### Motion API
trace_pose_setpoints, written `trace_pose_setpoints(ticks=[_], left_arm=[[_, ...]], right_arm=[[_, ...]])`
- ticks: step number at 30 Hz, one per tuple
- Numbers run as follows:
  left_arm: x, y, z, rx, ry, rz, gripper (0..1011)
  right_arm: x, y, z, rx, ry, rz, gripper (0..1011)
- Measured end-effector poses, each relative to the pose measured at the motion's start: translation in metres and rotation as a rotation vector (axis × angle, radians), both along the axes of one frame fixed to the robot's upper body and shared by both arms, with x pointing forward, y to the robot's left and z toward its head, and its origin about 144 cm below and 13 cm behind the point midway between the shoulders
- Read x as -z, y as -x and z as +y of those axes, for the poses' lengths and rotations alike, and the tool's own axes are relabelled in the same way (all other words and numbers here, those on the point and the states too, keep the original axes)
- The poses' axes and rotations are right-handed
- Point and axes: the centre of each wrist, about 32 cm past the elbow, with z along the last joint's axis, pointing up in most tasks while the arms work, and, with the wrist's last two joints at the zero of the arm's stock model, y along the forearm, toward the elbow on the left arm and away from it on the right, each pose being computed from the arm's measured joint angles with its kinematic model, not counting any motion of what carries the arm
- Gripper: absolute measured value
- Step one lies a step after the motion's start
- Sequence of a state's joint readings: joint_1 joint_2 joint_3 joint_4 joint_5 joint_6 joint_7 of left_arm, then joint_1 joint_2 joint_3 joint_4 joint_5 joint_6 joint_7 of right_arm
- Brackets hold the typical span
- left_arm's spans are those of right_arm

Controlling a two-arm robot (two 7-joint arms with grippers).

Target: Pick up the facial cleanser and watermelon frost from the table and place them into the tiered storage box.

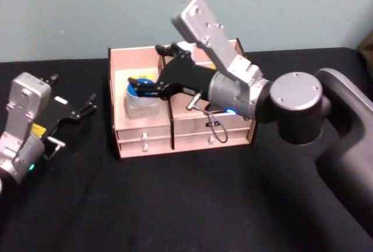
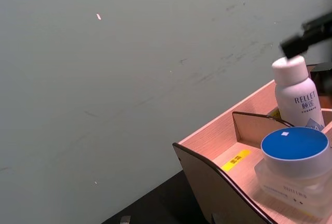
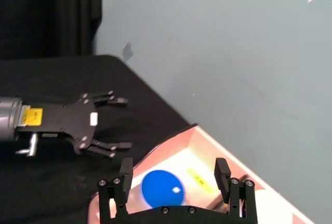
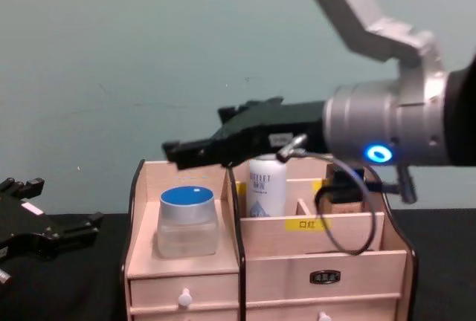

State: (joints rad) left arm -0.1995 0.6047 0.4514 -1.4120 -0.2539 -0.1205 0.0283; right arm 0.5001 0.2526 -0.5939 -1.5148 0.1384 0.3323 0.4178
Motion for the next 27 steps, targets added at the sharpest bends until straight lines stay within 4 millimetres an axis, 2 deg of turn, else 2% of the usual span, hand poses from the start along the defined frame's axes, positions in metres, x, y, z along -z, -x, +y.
trace_pose_setpoints(ticks=[7, 14, 17, 27], left_arm=[[0.0, 0.0, 0.0, 0.0, 0.0, 0.0, 1009], [0.0, 0.0, 0.0, 0.0, 0.0, 0.0, 1010], [0.0, 0.0, 0.0, 0.0, 0.0, 0.0, 1010], [0.0, 0.0, 0.0, 0.0, 0.0, 0.0, 1010]], right_arm=[[-0.006, 0.011, -0.027, 0.085, -0.06, -0.074, 1002], [-0.006, 0.013, -0.064, 0.241, -0.119, -0.121, 1002], [-0.004, 0.011, -0.086, 0.332, -0.14, -0.146, 1002], [0.017, 0.0, -0.129, 0.537, -0.167, -0.143, 1002]])
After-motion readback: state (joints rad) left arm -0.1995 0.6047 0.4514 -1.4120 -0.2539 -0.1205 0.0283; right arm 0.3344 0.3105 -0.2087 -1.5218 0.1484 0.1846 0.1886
